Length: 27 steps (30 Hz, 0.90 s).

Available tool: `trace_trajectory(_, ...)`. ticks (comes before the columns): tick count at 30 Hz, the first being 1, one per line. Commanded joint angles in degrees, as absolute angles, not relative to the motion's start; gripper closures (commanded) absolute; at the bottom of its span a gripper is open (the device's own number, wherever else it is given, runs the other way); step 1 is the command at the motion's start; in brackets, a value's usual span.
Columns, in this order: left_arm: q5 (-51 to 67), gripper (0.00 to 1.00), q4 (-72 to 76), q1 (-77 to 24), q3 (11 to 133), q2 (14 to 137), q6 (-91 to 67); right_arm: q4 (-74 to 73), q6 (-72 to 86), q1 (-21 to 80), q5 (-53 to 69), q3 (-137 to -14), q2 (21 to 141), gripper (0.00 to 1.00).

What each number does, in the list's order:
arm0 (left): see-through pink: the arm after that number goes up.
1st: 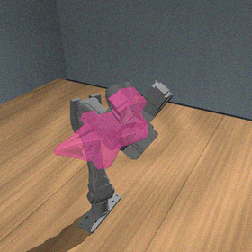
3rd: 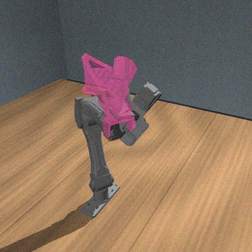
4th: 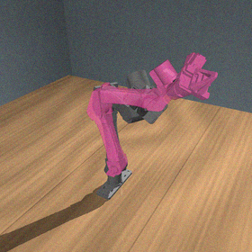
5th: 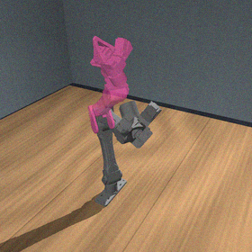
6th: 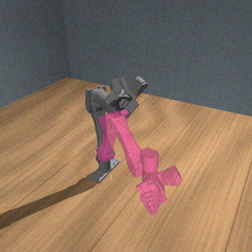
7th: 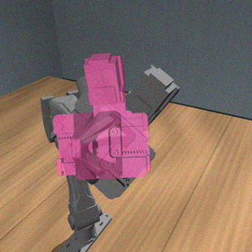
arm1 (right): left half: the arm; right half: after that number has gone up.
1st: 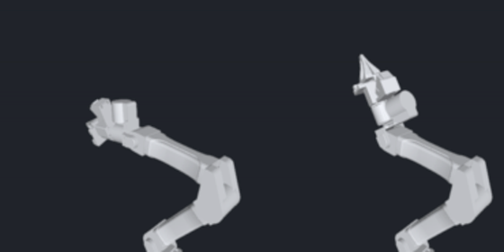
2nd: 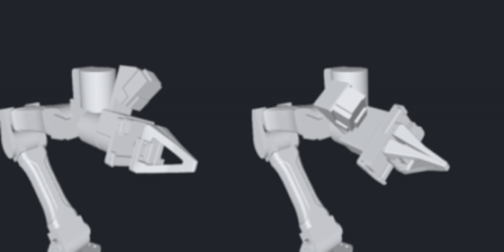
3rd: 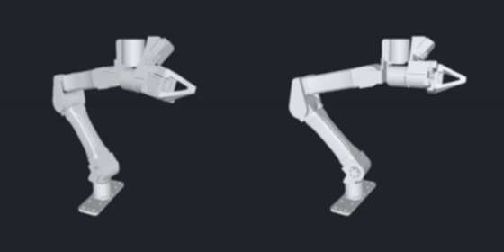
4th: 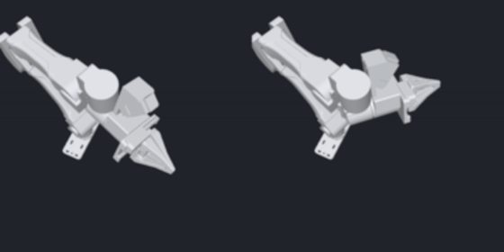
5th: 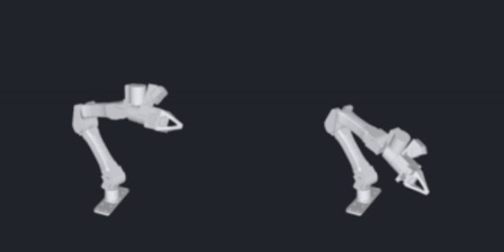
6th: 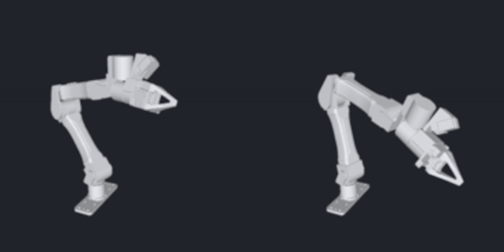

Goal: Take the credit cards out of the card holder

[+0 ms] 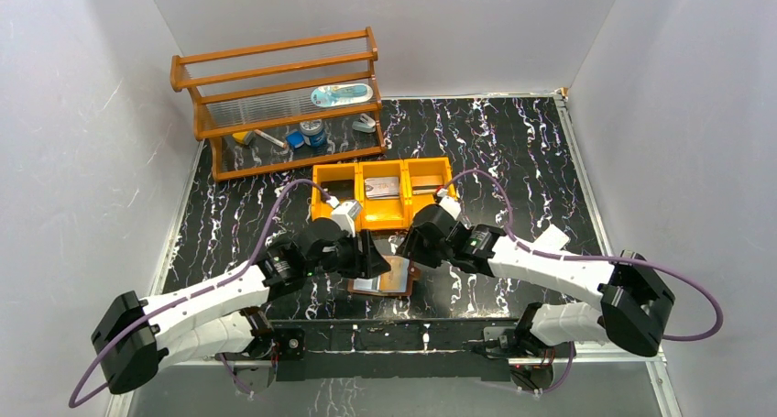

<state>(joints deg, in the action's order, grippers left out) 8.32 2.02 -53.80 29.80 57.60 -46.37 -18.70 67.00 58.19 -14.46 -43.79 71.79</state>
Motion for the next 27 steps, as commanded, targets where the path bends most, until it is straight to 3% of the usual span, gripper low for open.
trace_trajectory(1,-0.54,0.47,-10.06,-53.63,32.32,55.21,-44.50,-12.84,65.26,58.04,-11.00,-42.86,70.13,0.55)
trace_trajectory(8,-4.49,0.46,-10.73,-53.58,31.16,54.36,-47.80,-9.10,62.21,58.07,-3.51,-44.11,76.97,0.60)
trace_trajectory(27,5.76,0.43,-1.85,-53.58,35.59,67.05,-42.85,-6.91,65.66,57.62,-6.62,-32.74,83.04,0.60)
